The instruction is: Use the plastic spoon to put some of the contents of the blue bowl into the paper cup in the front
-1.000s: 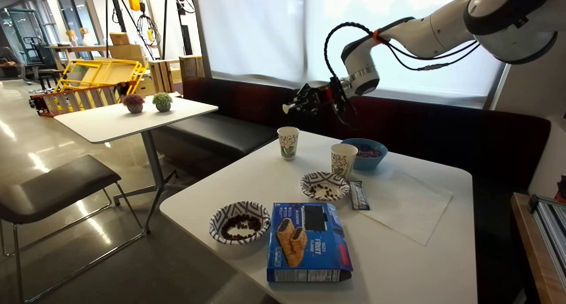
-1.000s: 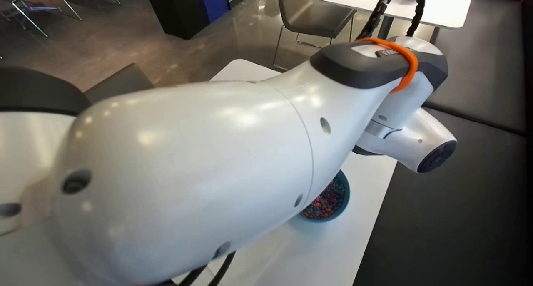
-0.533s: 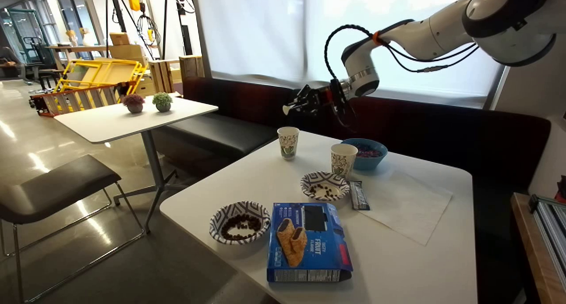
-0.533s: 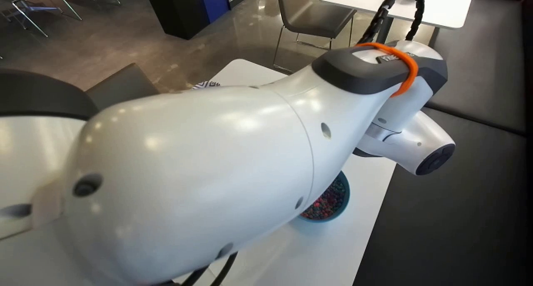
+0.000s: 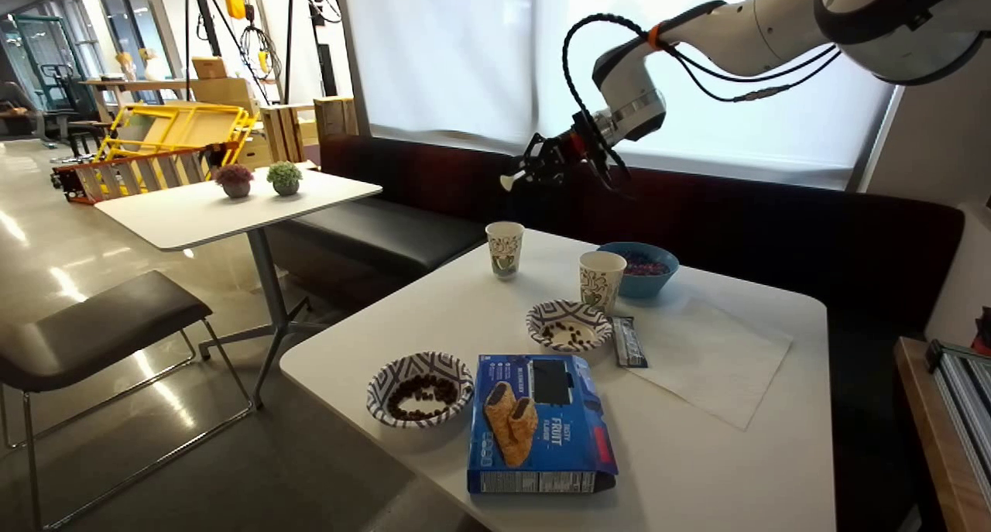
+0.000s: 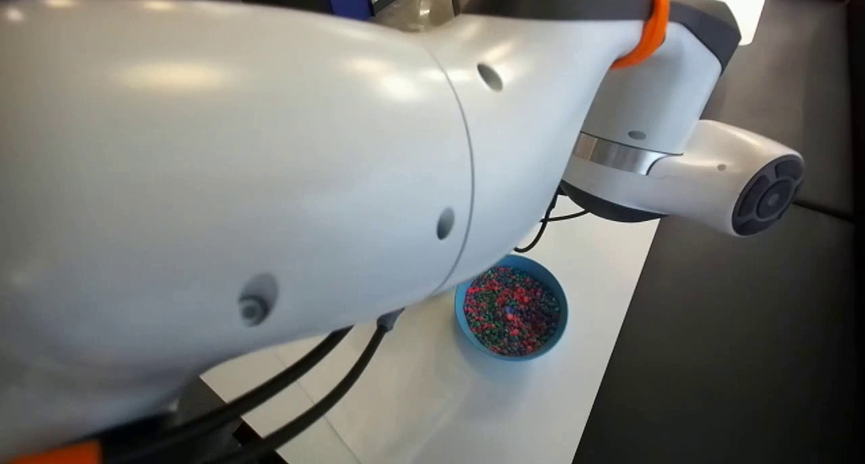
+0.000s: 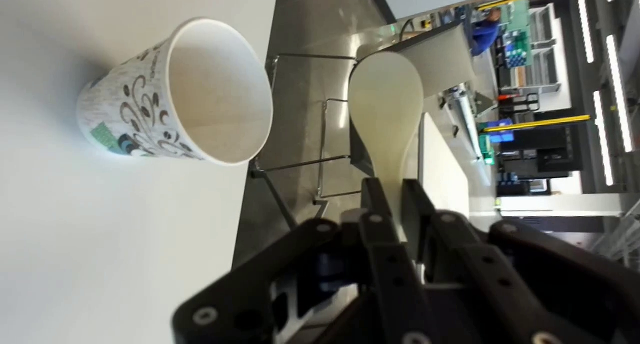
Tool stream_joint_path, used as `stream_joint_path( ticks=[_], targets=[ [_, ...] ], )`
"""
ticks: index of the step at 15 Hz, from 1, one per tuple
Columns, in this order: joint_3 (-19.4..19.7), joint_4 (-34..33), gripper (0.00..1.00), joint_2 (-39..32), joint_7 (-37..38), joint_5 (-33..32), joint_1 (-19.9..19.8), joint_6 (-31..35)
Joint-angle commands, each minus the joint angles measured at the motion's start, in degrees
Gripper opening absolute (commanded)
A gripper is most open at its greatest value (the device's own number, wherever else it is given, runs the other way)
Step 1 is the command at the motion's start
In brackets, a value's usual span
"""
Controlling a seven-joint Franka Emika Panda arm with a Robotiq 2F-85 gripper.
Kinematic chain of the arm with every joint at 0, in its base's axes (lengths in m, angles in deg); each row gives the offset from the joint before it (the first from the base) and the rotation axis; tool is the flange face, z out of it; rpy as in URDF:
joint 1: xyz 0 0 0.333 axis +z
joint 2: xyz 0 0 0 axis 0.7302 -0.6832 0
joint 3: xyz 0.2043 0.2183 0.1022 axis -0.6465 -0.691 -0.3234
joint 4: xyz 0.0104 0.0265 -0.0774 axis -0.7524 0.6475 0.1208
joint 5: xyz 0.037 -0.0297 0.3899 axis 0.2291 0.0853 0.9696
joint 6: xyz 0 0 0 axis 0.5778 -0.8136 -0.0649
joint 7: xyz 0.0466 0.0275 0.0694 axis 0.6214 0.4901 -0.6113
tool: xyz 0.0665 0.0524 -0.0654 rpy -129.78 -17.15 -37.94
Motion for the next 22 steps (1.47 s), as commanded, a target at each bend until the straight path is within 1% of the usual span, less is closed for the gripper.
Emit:
stream_joint_path(
  ticks=[1,6,12,15,16,18,21,22],
  targets=[
    [5.7,3.7,0.03,4.6,8.9,-5.5,2.7,1.6],
    [12.7,4.4,0.03,7.2,20.3,-14.1,5.5,-3.3],
    [19.6,3.3,0.03,9.1,31.4,-23.8,7.1,-15.5],
    [22.7,3.5,0.03,9.8,36.9,-27.4,7.7,-20.1],
    [23.4,3.7,0.03,10.0,38.4,-28.3,7.7,-22.3],
    [24.1,3.2,0.03,10.1,39.9,-29.4,7.0,-29.4],
    [24.6,3.9,0.03,10.1,39.8,-27.9,6.5,-30.4],
    [24.9,4.6,0.03,10.8,40.3,-28.2,6.5,-31.8]
  ],
)
